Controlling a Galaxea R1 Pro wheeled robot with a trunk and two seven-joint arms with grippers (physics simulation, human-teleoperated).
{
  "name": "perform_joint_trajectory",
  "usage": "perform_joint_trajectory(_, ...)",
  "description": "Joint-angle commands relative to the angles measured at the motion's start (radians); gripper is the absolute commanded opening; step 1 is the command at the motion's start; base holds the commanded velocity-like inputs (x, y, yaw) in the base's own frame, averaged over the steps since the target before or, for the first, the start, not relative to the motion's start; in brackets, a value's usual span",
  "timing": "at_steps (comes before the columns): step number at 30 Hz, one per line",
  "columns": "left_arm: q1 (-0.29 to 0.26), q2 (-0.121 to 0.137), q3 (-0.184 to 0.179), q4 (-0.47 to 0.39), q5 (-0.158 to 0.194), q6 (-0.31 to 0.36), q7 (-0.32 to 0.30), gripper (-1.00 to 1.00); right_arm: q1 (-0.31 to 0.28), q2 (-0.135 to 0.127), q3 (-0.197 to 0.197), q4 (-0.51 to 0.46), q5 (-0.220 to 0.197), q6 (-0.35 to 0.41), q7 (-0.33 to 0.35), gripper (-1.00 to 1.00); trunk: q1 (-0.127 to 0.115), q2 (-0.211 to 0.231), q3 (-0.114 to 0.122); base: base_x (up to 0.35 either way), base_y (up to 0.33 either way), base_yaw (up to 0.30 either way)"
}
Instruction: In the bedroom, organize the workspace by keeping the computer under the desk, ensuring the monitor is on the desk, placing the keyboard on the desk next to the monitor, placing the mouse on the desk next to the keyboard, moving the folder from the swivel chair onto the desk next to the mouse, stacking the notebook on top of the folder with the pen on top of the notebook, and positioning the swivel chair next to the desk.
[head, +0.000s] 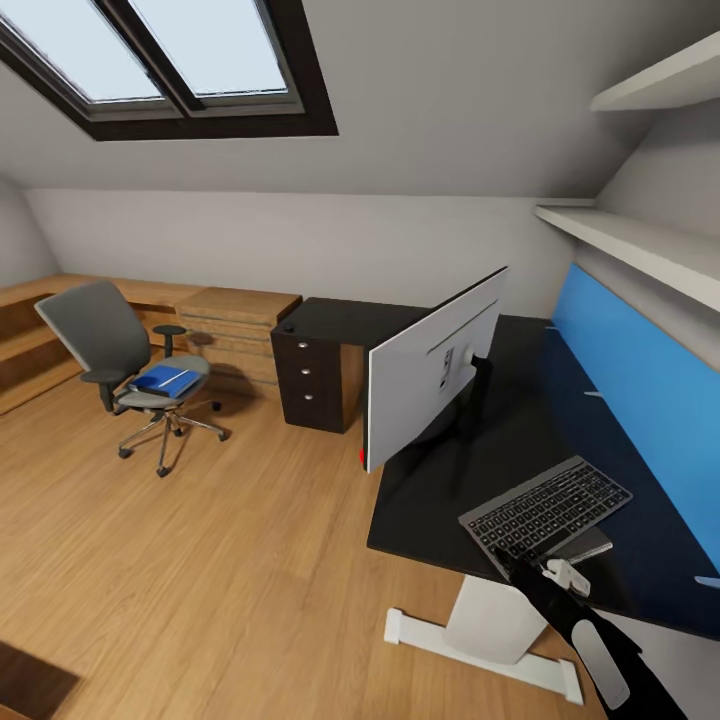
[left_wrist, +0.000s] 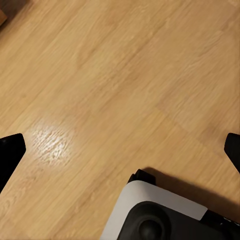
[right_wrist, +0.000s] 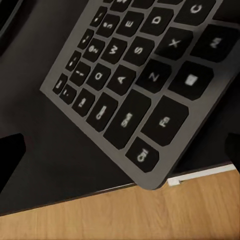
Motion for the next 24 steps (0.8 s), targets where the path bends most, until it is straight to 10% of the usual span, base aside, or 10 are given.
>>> perform_joint_trajectory(1,0.000,0.000,-0.003,-0.002,0.008,-0.002,0.003,1.00,0.000,0.000,-0.003,-0.001,-0.007,0.008,0.003,1.00,0.000,-0.001,-0.001,0.010,0.000,0.000)
perform_joint_trajectory(24,0.000,0.000,-0.003,-0.002,0.007,-0.002,0.003,1.00,0.000,0.001,-0.003,0.000,-0.007,0.008,0.003,1.00,0.000,-0.001,-0.001,0.090,0.037,0.000)
